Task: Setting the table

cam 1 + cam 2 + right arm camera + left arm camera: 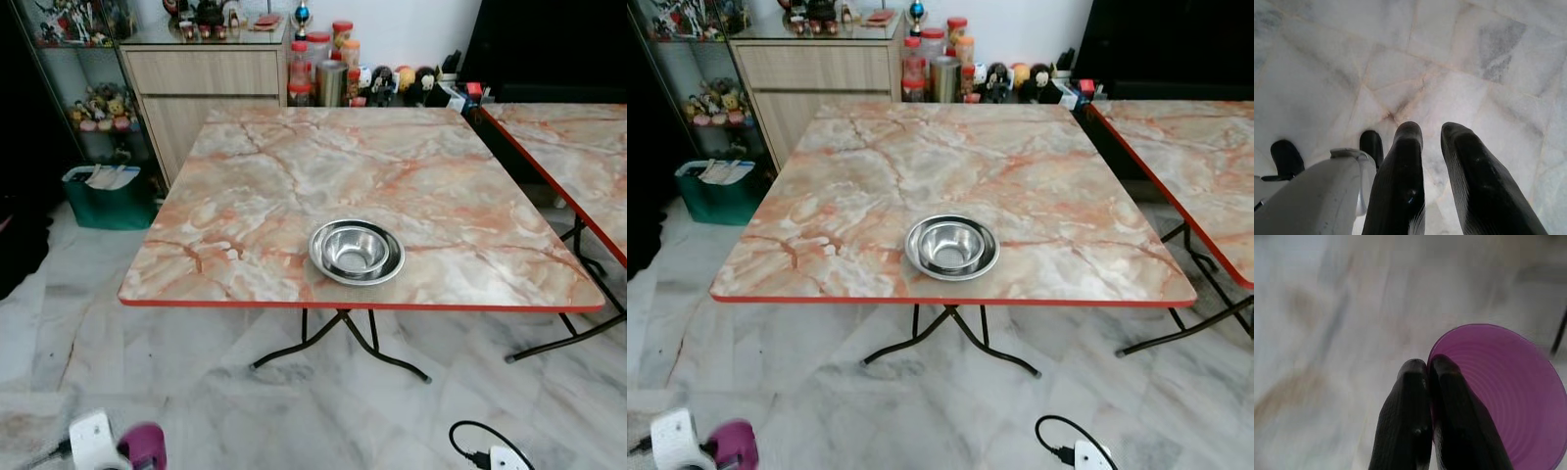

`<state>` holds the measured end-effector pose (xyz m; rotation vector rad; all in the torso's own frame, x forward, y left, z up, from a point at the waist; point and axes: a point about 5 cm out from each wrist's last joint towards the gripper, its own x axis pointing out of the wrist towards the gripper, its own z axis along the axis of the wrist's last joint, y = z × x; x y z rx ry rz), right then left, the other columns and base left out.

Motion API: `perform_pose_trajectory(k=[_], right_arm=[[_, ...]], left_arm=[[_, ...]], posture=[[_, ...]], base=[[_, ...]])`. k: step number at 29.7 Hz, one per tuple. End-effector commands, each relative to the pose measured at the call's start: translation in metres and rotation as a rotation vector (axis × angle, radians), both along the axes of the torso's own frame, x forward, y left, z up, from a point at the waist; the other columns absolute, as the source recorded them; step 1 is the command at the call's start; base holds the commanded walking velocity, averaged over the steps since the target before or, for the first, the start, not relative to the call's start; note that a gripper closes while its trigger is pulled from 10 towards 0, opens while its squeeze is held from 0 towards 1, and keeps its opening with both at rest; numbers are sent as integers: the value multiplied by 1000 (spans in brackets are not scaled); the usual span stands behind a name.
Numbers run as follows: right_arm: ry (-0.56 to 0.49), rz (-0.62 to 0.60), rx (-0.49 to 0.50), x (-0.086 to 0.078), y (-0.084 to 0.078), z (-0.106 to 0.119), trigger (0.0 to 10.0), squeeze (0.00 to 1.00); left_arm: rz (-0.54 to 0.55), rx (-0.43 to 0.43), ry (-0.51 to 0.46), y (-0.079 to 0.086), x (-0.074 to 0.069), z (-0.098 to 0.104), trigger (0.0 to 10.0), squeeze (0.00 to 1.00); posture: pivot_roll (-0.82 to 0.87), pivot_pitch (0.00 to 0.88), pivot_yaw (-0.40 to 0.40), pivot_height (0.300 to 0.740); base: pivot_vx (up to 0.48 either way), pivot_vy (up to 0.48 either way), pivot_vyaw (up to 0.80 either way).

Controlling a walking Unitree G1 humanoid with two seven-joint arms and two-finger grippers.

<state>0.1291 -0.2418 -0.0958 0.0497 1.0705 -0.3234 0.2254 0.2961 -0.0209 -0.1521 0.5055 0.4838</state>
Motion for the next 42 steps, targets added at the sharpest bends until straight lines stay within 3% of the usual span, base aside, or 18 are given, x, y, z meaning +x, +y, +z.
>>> perform_pose_trajectory(k=[1, 3, 4, 7, 10, 12, 14, 15, 17, 23, 24, 28, 31, 34, 42], right_arm=[[-15, -14, -8, 2, -4, 2, 10000, 0], [-13, -9, -10, 2, -5, 2, 10000, 0], [-13, -9, -10, 2, -5, 2, 10000, 0], [-13, -7, -11, 2, -5, 2, 10000, 0], [-13, -7, -10, 2, -5, 2, 10000, 0], [-13, -8, -10, 2, -5, 2, 10000, 0], [-14, -9, -10, 2, -5, 2, 10000, 0], [-14, -9, -10, 2, -5, 2, 10000, 0], [-13, -10, -11, 2, -5, 2, 10000, 0], [-12, -9, -11, 1, -5, 2, 10000, 0], [-13, -9, -11, 2, -5, 2, 10000, 0], [-15, -13, -9, 1, -5, 2, 10000, 0], [-16, -14, -9, 2, -5, 2, 10000, 0], [-20, -23, -9, 1, -5, 2, 10000, 0], [-11, -41, -10, 0, -5, 1, 10000, 0]], left_arm=[[-11, 76, -158, 8, 25, 30, 10000, 0], [-22, 163, -306, 11, 48, 63, 10000, 0], [-22, 163, -306, 11, 48, 63, 10000, 0], [-4, 255, -491, 10, 73, 110, 10000, 0], [-1, 320, -580, 7, 84, 134, 10000, 0], [0, 330, -600, 7, 85, 139, 10000, 0], [-15, 358, -689, 1, 91, 161, 10000, 0], [-15, 358, -689, 1, 91, 161, 10000, 0], [-53, 386, -756, -10, 97, 181, 10000, 0], [-127, 323, -826, -33, 105, 203, 10000, 0], [-177, 286, -839, -43, 110, 208, 10000, 0], [-219, 157, -879, -60, 116, 219, 10000, 0], [-226, 134, -877, -63, 116, 221, 10000, 0], [-284, 85, -902, -81, 122, 225, 10000, 0], [-340, -3, -876, -95, 131, 224, 10000, 0]], posture=[[60, 0, -12, 732], [66, 0, -16, 732], [66, 0, -16, 732], [66, 0, -16, 732], [61, 0, -12, 732], [61, 0, -12, 732], [60, 0, -13, 732], [60, 0, -13, 732], [61, 0, -15, 732], [67, 0, -18, 732], [65, 0, -17, 732], [63, 0, -16, 732], [63, 0, -16, 732], [63, 0, -15, 732], [66, 0, -14, 732]], base=[[0, 0, 0], [0, 0, 0], [0, 0, 0], [0, 0, 0], [0, 0, 0], [0, 0, 0], [0, 0, 0], [0, 0, 0], [0, 0, 0], [0, 0, 0], [0, 0, 0], [0, 0, 0], [0, 0, 0], [0, 0, 0], [62, 0, 0]])
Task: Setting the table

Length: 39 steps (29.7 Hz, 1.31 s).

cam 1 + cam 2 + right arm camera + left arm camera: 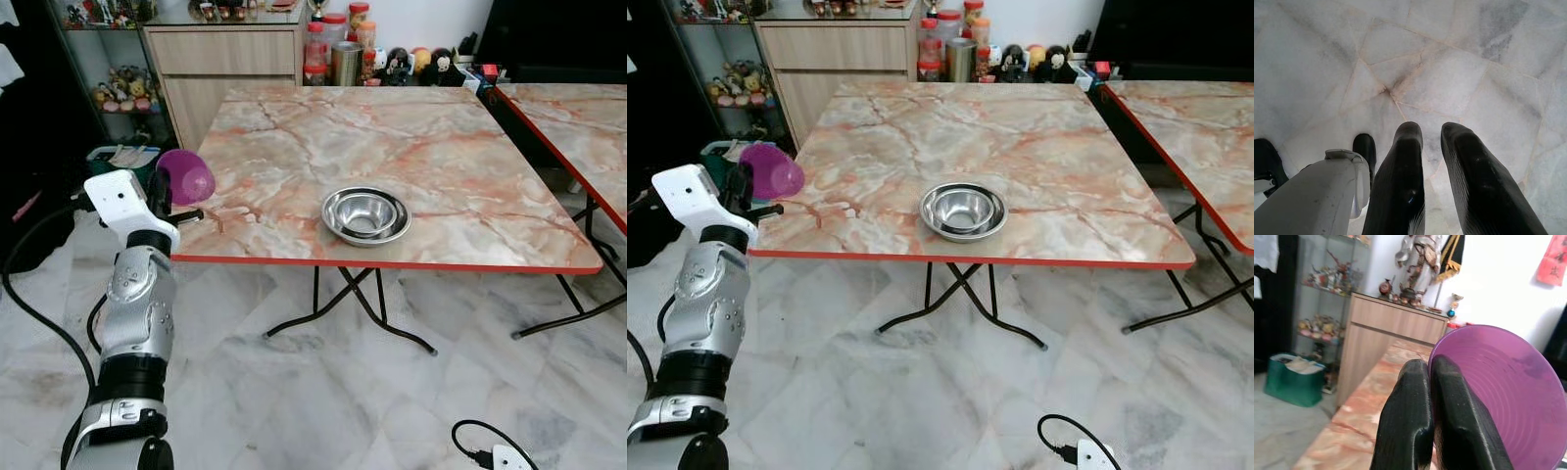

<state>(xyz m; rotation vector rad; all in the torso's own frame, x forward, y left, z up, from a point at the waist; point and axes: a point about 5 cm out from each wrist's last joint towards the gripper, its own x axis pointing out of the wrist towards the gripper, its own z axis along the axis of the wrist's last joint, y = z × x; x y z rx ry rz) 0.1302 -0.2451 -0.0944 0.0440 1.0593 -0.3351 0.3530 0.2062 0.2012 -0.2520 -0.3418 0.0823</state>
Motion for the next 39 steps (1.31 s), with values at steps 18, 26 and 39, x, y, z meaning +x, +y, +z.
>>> perform_pose_trajectory(k=[18, 26, 39], right_arm=[[-20, -42, -14, -1, -1, 0, 10000, 0], [-22, -50, -13, -2, 0, 0, 10000, 0], [-23, -56, -11, -3, 2, -1, 10000, 0]], left_arm=[[-81, 25, 54, -13, 11, -6, 10000, 0], [-115, 37, 61, -18, 13, -7, 10000, 0], [-144, 45, 43, -26, 15, -1, 10000, 0]], posture=[[59, 0, -1, 732], [52, 0, 11, 732], [49, 0, 18, 732]], base=[[271, 0, -88], [280, 0, 0], [288, 0, 0]])
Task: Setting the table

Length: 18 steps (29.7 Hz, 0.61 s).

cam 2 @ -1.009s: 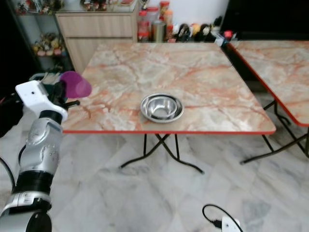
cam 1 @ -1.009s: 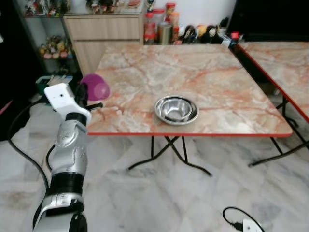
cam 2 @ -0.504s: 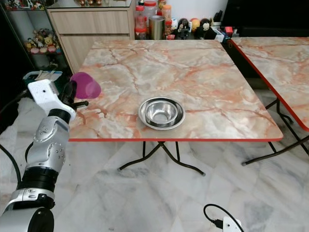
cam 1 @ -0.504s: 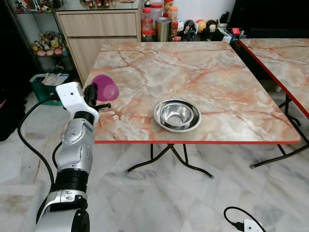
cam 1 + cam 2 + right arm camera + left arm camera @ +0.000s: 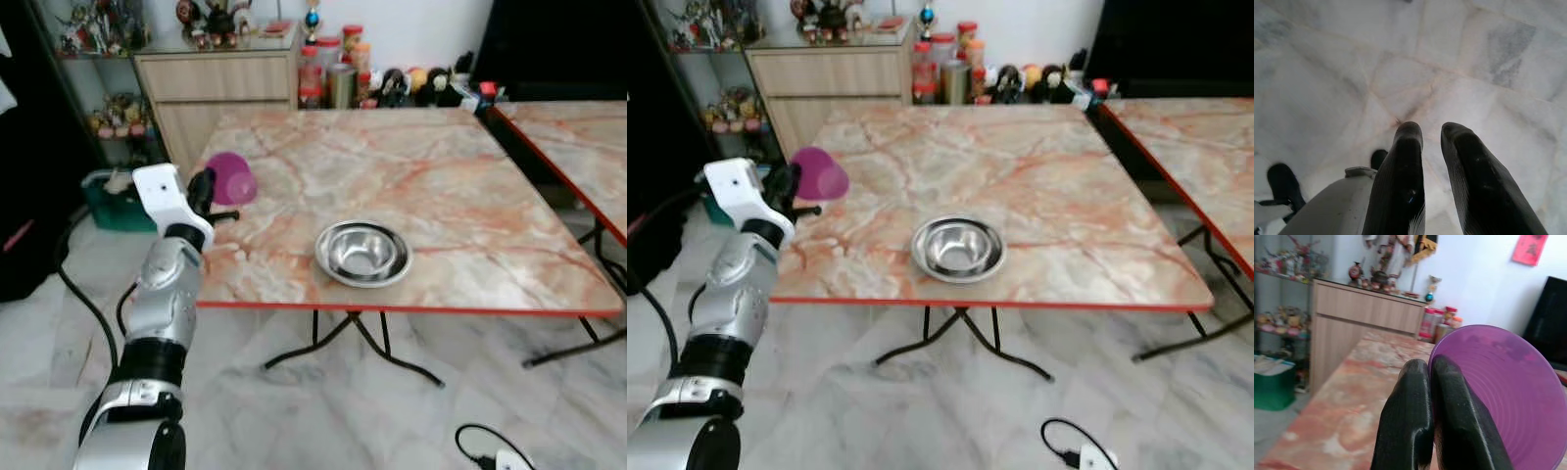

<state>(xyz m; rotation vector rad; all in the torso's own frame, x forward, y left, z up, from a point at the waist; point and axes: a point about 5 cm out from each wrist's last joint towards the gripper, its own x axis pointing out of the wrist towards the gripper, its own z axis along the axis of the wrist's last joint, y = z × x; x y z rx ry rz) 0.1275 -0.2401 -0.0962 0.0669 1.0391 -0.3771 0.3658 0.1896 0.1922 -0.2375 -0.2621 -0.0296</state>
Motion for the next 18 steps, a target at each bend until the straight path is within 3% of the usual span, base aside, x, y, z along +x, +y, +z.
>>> perform_pose_trajectory(k=[1, 18], right_arm=[[-3, -11, -6, -1, -3, 1, 10000, 0], [-5, -13, -3, 0, -4, 1, 10000, 0]], left_arm=[[-28, 11, -23, -10, 2, 8, 10000, 0], [-33, 14, -28, -12, 2, 10, 10000, 0]], posture=[[49, 0, 18, 732], [47, 0, 11, 732]], base=[[300, 0, 0], [324, 0, 0]])
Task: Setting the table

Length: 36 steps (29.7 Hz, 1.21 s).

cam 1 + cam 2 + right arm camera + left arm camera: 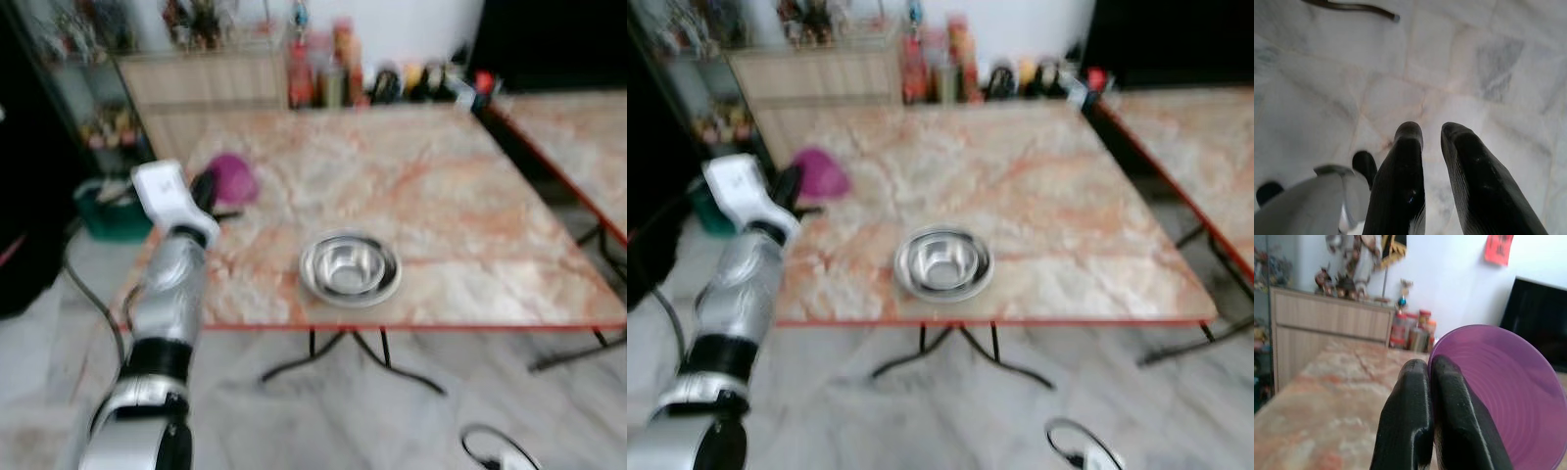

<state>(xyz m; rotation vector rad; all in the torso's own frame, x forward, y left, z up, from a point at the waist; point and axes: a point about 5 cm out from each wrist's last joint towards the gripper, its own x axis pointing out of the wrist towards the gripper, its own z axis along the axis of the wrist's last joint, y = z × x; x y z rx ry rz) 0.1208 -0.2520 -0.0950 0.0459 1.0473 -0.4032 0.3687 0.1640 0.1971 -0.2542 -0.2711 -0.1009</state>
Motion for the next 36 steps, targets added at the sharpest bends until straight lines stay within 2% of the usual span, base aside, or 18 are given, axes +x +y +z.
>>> perform_pose_trajectory(k=[1, 13, 29, 32, 34, 35, 36], right_arm=[[-19, -1, 24, 7, 8, 0, 10000, 0], [-21, 0, 28, 8, 8, 0, 10000, 0], [-14, 10, 30, 10, 8, 1, 10000, 0], [-13, 12, 31, 10, 8, 1, 10000, 0], [-13, 12, 31, 11, 8, 1, 10000, 0], [-13, 12, 31, 11, 8, 1, 10000, 0], [-13, 13, 31, 11, 8, 1, 10000, 0]], left_arm=[[38, 21, -11, 13, -1, 6, 10000, 0], [50, 21, -6, 19, 0, 6, 10000, 0], [40, 20, -1, 17, 1, 5, 10000, 0], [-21, 28, 23, 13, 2, 3, 10000, 0], [-86, 80, 89, 9, 2, -4, 10000, 0], [-86, 80, 89, 9, 2, -4, 10000, 0], [-144, 94, 140, 6, 2, -9, 10000, 0]], posture=[[49, 0, 11, 732], [45, 0, 11, 732], [49, 0, 8, 732], [55, 0, 8, 732], [54, 0, 10, 732], [54, 0, 10, 732], [54, 0, 10, 732]], base=[[330, 0, 0], [334, 0, 0], [346, 0, 0], [112, 0, 0], [0, 0, 0], [0, 0, 0], [0, 0, 0]])
